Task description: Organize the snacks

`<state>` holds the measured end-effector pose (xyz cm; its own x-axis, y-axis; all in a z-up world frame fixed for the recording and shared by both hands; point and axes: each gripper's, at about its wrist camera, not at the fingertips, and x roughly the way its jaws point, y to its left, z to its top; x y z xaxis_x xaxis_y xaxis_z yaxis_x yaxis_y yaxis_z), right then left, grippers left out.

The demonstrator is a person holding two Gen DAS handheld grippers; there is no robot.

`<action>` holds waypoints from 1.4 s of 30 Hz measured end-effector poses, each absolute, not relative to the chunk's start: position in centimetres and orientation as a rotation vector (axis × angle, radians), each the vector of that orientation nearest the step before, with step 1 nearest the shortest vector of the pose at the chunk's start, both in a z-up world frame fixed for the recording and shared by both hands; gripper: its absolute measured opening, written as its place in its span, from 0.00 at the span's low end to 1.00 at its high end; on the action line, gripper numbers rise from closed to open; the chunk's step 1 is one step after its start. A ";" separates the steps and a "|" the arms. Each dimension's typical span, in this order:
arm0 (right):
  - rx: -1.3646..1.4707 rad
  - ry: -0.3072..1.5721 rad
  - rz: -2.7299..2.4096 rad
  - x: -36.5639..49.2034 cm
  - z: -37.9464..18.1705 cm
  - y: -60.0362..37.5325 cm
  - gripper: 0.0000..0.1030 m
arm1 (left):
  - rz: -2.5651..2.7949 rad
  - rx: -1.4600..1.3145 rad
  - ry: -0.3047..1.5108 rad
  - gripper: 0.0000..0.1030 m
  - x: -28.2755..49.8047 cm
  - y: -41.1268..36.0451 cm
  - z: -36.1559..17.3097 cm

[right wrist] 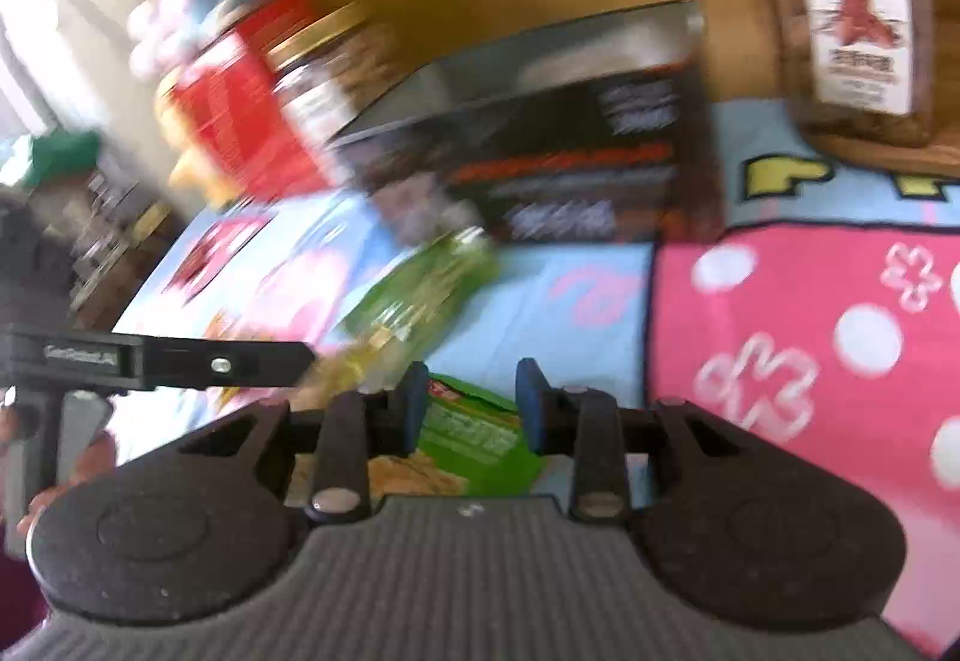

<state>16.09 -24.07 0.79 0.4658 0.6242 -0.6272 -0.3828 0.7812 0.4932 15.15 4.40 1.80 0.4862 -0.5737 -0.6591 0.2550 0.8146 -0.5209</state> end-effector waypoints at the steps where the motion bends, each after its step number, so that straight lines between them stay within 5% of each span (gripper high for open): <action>1: 0.279 0.881 0.634 15.6 1.2 -24.0 0.34 | -0.528 -0.386 0.934 0.51 14.6 4.8 2.1; 17: 0.291 0.918 0.648 24.8 -0.2 -20.2 0.42 | -0.407 -0.556 0.927 0.54 18.4 6.9 1.3; 21: 0.309 0.923 0.687 24.1 0.1 -20.1 0.26 | -0.425 -0.582 0.926 0.54 18.2 7.3 1.0; 25: 0.379 0.932 0.686 22.2 0.4 -21.3 0.20 | -0.433 -0.607 0.922 0.55 18.0 7.7 1.0; 29: 0.645 0.937 0.649 20.8 -0.3 -24.9 0.10 | -0.465 -0.630 0.917 0.64 17.8 7.2 1.3; 36: 1.086 0.896 0.588 19.4 -2.0 -29.1 0.09 | -0.499 -0.712 0.907 0.80 17.5 6.7 1.4; 40: 1.315 0.893 0.566 18.4 -3.6 -29.9 0.09 | -0.511 -0.806 0.926 0.81 18.1 6.6 0.4; 42: 1.411 0.900 0.571 17.8 -4.4 -29.7 0.09 | -0.523 -0.859 0.923 0.72 18.3 6.7 0.0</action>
<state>17.79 -29.72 -4.40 0.5653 0.8025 -0.1908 0.1694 0.1134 0.9790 18.27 6.71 0.00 0.5196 -0.7134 -0.4703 0.0364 0.5683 -0.8220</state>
